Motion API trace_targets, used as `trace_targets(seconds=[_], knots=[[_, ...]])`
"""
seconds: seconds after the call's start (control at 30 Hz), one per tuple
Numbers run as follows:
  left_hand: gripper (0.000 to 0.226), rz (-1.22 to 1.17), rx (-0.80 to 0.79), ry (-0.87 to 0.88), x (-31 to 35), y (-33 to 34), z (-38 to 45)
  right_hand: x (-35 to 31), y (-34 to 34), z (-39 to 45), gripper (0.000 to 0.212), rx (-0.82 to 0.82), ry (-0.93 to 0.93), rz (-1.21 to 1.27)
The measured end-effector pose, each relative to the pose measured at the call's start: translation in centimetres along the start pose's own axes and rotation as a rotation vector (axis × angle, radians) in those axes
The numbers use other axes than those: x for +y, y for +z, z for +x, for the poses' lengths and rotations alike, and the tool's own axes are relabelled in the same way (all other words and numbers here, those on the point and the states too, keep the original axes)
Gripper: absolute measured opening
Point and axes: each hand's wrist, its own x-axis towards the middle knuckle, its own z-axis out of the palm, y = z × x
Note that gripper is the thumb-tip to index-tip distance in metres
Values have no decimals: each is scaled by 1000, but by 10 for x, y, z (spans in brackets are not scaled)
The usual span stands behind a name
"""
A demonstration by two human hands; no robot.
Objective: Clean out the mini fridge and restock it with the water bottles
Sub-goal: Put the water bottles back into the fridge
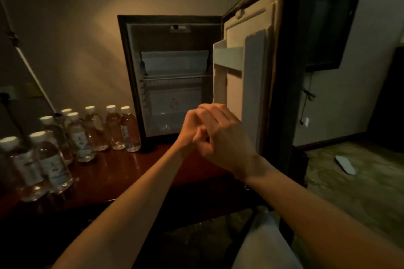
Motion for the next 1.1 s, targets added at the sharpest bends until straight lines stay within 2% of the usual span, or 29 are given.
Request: trace_targets(seconds=[0.03,0.13,0.23,0.3,0.37,0.53,0.67,0.8,0.97,1.1], knots=[[13,-17,3,88,-1,10,-1,8,1,-4,41,-13,35,-11],[24,-16,-21,195,-20,35,1,33,6,-20,38,-83,158,-68],[44,217,-186,220,-41,63,17,65,7,-38,37,-223,277,-189],[46,435,-293,258,-46,79,23,87,5,-49,36,-319,297,-284],[47,480,-327,292,-50,94,27,105,3,-57,36,-377,318,-304],[51,505,-316,359,-58,122,41,136,1,-78,42,-429,388,-334],[55,526,-302,401,-71,136,50,159,3,-92,40,-456,408,-403],[50,653,-287,452,-85,143,53,175,8,-90,43,-489,443,-465],[54,689,-303,445,-92,150,59,190,18,-81,44,-515,491,-507],[64,660,-262,362,-94,144,64,193,26,-69,41,-523,493,-459]])
